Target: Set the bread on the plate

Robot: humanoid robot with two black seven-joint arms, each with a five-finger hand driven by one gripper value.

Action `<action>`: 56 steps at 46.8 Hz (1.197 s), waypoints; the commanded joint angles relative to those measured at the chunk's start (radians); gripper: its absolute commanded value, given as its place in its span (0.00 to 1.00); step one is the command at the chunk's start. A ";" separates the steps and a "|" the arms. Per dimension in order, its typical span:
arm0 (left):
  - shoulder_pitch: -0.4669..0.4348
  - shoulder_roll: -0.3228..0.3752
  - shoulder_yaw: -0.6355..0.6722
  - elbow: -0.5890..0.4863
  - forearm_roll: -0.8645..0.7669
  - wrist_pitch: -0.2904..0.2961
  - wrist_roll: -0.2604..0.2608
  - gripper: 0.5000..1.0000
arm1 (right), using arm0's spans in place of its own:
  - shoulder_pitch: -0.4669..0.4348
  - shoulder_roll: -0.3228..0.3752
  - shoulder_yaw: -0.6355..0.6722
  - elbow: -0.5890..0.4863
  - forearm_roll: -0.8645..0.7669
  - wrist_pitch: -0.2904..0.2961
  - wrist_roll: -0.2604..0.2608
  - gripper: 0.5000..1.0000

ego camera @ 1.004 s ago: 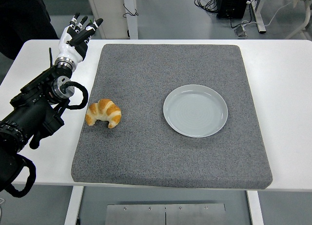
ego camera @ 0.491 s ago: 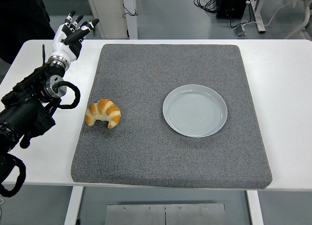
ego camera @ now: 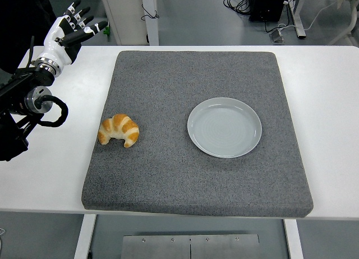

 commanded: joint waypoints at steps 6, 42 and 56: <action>0.030 0.090 0.001 -0.140 0.120 0.001 0.004 0.94 | 0.000 0.000 0.002 0.000 0.000 0.000 0.000 1.00; 0.113 0.469 0.054 -0.572 0.473 0.000 0.007 0.96 | 0.000 0.000 0.000 0.000 0.000 0.000 0.000 1.00; 0.110 0.574 0.146 -0.678 0.492 -0.015 -0.025 0.95 | 0.000 0.000 0.000 0.000 0.000 0.000 0.000 1.00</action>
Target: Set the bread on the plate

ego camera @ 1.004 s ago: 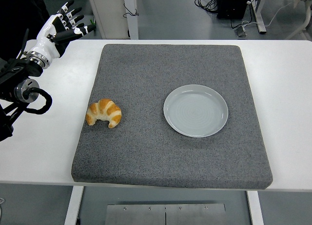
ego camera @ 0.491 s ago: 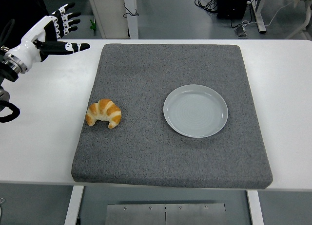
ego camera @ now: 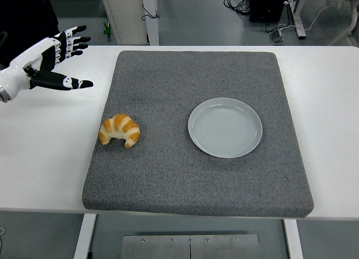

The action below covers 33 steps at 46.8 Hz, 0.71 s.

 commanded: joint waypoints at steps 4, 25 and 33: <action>0.001 0.010 0.020 -0.031 0.010 -0.002 0.002 0.95 | 0.000 0.000 0.000 0.000 0.000 0.000 0.000 1.00; 0.029 0.013 0.049 -0.051 0.203 0.010 0.011 0.92 | 0.000 0.000 0.000 0.000 0.000 0.000 0.000 1.00; 0.044 0.013 0.050 -0.065 0.270 0.041 0.033 0.90 | 0.000 0.000 0.000 0.001 0.000 0.000 0.000 1.00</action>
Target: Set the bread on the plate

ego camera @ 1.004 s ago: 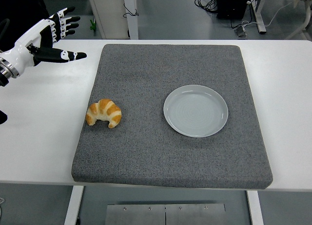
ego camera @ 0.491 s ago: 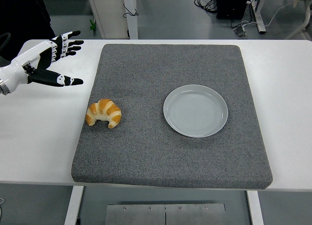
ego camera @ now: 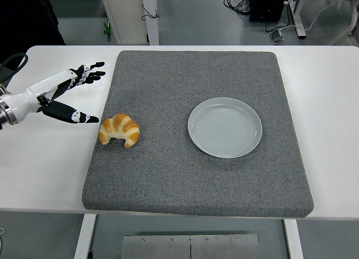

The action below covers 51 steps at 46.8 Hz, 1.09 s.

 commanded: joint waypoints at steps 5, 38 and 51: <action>0.009 0.000 0.001 -0.001 0.072 0.014 0.031 0.90 | 0.001 0.000 0.000 0.000 0.000 0.000 0.000 1.00; -0.022 -0.091 0.121 0.021 0.179 0.164 0.131 0.90 | 0.001 0.000 0.000 0.000 0.000 0.000 0.000 1.00; -0.030 -0.144 0.121 0.028 0.213 0.172 0.166 0.90 | 0.001 0.000 0.000 0.000 0.000 0.000 0.000 1.00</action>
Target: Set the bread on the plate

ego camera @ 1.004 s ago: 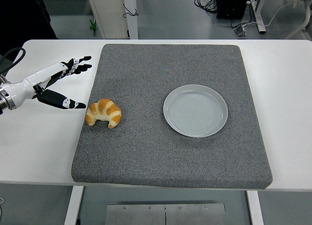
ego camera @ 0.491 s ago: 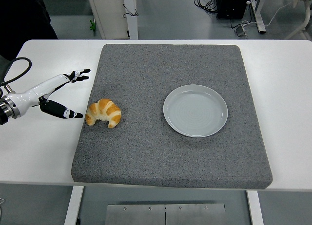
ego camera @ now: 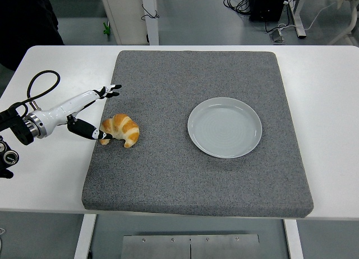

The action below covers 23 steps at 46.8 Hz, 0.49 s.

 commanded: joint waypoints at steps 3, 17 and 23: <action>0.000 -0.015 0.001 0.006 0.009 0.000 0.005 0.90 | 0.000 0.000 0.000 0.000 0.000 0.000 0.000 1.00; -0.002 -0.050 0.001 0.049 0.046 0.002 0.025 0.90 | 0.000 0.000 0.000 0.000 0.000 0.000 0.000 1.00; -0.002 -0.064 0.001 0.053 0.073 0.002 0.051 0.88 | 0.000 0.000 0.000 0.000 0.000 0.000 0.000 1.00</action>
